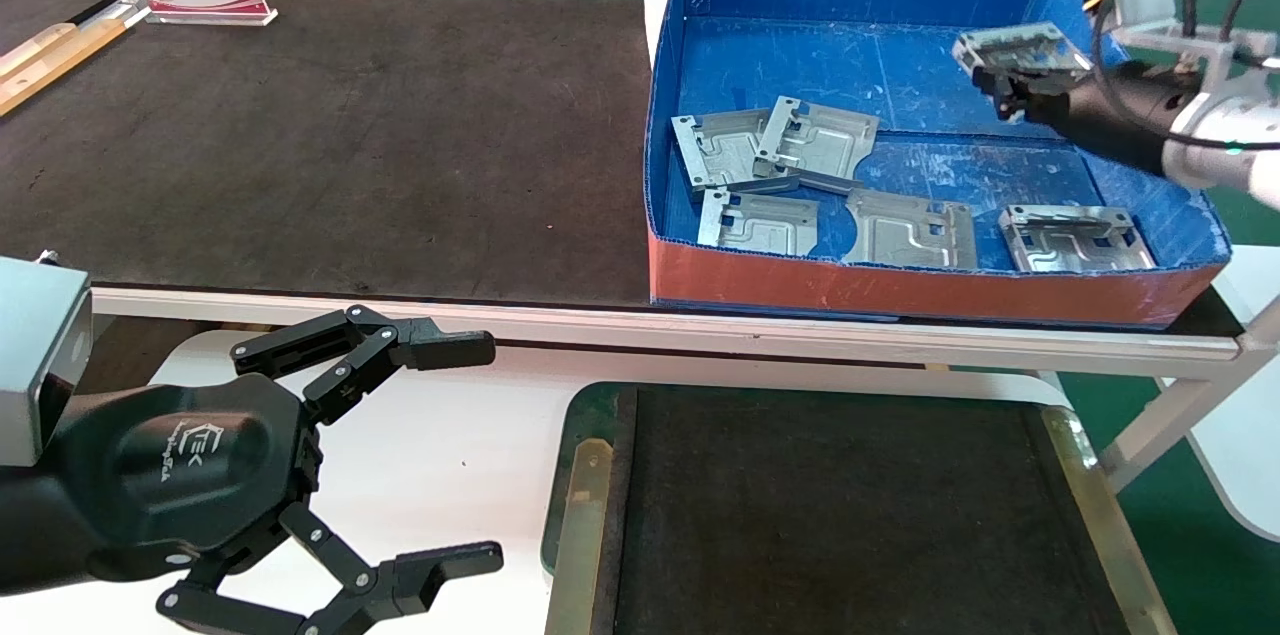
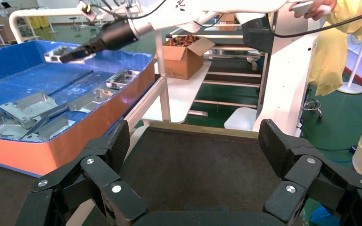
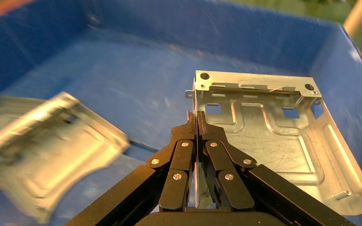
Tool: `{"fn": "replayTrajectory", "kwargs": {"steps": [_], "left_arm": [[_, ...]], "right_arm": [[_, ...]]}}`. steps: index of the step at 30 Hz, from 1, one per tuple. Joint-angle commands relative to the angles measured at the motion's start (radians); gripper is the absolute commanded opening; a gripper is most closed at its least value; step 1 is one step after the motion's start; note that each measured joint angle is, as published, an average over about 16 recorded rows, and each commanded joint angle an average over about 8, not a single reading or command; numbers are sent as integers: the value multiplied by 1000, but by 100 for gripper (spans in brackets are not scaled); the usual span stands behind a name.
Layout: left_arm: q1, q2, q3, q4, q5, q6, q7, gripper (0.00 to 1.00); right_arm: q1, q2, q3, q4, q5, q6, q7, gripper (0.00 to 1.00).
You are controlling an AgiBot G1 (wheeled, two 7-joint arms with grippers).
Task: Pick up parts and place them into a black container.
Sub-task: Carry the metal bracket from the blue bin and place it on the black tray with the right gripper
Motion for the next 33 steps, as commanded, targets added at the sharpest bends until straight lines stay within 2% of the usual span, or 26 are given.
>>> {"fn": "replayTrajectory", "kwargs": {"steps": [1, 8, 15, 18, 21, 25, 33], "left_arm": [[0, 0, 0, 0, 0, 0, 0, 100], [0, 0, 0, 0, 0, 0, 0, 100], [0, 0, 0, 0, 0, 0, 0, 100], [0, 0, 0, 0, 0, 0, 0, 100], [0, 0, 0, 0, 0, 0, 0, 100], [0, 0, 0, 0, 0, 0, 0, 100], [0, 0, 0, 0, 0, 0, 0, 100]], "right_arm": [[10, 12, 3, 9, 5, -39, -10, 0], [24, 91, 16, 41, 33, -320, -52, 0], [20, 161, 25, 60, 63, -640, -91, 0], [22, 179, 27, 63, 73, -742, -98, 0], [20, 185, 26, 78, 86, -798, -89, 0], [-12, 195, 15, 159, 131, -825, -45, 0], [-168, 291, -50, 514, 348, -823, 133, 0]]}}
